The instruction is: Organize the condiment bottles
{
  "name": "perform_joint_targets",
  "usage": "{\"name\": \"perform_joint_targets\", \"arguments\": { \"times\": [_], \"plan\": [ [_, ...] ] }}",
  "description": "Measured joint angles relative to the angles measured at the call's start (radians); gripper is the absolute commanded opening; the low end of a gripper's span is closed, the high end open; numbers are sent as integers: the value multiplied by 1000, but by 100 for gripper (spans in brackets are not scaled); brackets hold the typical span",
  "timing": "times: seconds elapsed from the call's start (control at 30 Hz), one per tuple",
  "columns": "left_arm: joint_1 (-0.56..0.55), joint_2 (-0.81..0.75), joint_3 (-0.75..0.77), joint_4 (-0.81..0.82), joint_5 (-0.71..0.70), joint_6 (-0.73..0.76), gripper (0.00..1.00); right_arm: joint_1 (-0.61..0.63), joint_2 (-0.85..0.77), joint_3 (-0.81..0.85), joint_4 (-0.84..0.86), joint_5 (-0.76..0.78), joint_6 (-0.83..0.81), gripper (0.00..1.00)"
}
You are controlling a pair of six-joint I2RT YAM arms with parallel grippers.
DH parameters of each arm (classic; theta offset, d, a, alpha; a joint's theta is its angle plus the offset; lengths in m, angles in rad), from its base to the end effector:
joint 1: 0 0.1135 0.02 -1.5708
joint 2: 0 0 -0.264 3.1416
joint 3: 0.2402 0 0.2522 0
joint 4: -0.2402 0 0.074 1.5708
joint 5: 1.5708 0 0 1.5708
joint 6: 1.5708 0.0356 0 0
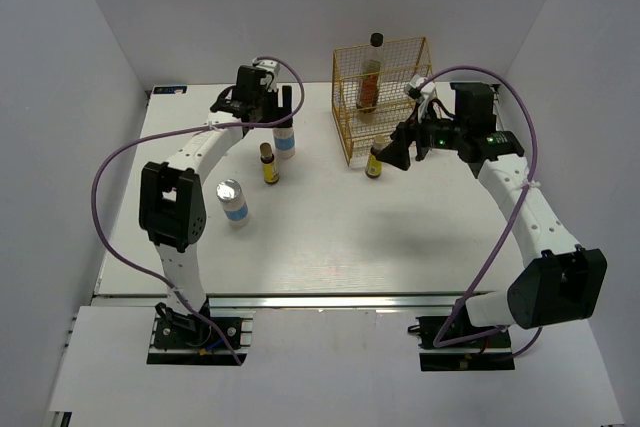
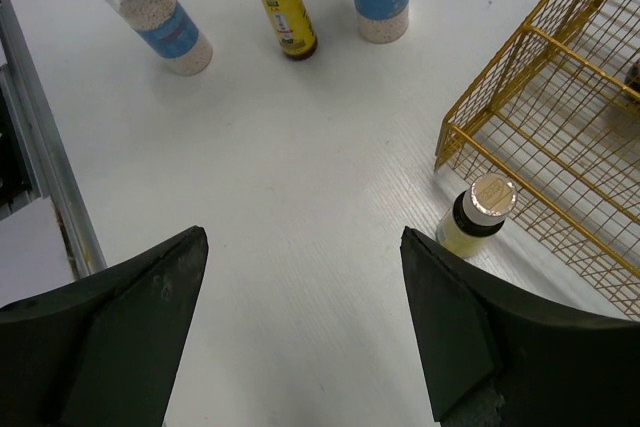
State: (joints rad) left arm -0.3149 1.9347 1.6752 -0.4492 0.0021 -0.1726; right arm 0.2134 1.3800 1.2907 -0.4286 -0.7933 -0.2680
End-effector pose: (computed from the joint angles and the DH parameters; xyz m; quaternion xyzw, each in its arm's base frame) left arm 0.4272 -0.1392 0.2840 0.0650 0.9062 -0.1018 0.4052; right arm 0.2930 0.0894 0.3616 -0.3786 0.7282 0.3212 0.4724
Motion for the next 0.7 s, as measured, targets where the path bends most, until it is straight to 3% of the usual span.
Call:
{"name": "perform_joint_targets", "arguments": {
  "times": [0.37, 0.53, 0.7],
  "plan": [
    [-13, 57, 53, 15, 9, 3, 87, 0, -46, -31, 30, 8, 4, 84],
    [-24, 62, 53, 16, -24, 8, 79, 0, -46, -31, 36, 8, 5, 84],
    [-37, 87, 55, 24, -67, 11, 61, 0, -46, -31, 36, 9, 5, 84]
  ]
}}
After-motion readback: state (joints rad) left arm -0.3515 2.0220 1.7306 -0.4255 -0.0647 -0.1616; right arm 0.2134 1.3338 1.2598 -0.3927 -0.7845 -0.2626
